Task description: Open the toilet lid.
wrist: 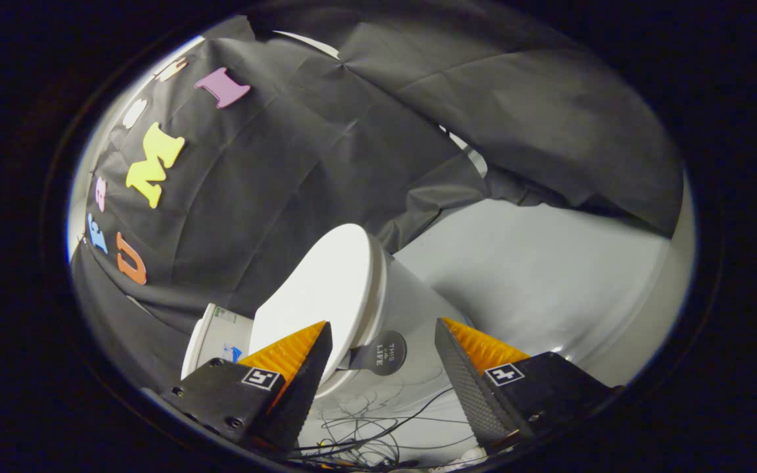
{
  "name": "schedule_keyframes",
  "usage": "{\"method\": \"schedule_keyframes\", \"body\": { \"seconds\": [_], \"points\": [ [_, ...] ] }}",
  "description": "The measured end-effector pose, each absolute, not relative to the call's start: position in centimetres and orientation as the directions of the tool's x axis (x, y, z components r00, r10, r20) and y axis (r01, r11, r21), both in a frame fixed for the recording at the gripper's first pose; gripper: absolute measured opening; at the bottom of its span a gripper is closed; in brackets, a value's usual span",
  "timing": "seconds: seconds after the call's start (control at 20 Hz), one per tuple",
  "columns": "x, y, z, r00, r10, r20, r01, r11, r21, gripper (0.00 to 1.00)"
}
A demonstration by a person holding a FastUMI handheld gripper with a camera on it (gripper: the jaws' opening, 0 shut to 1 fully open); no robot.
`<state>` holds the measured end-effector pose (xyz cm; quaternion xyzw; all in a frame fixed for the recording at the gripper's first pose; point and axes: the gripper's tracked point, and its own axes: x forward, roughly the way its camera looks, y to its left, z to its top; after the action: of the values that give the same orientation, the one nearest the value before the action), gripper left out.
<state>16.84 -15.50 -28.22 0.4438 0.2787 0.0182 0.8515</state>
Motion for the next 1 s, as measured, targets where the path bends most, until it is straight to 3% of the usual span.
{"method": "schedule_keyframes", "body": {
  "seconds": [0.35, 0.55, 0.75, 1.0],
  "points": [
    [16.9, -13.8, -29.3, 0.825, 0.381, -0.417, 0.221, 0.461, 0.859, 0.79],
    [17.0, -13.2, -29.6, 0.827, 0.413, -0.381, 0.23, 0.37, 0.9, 0.58],
    [17.0, -13.3, -30.1, 0.826, 0.415, -0.381, 0.244, 0.346, 0.906, 0.27],
    [16.8, -13.6, -30.2, 0.832, 0.418, -0.364, 0.261, 0.284, 0.923, 0.1]
  ]
}}
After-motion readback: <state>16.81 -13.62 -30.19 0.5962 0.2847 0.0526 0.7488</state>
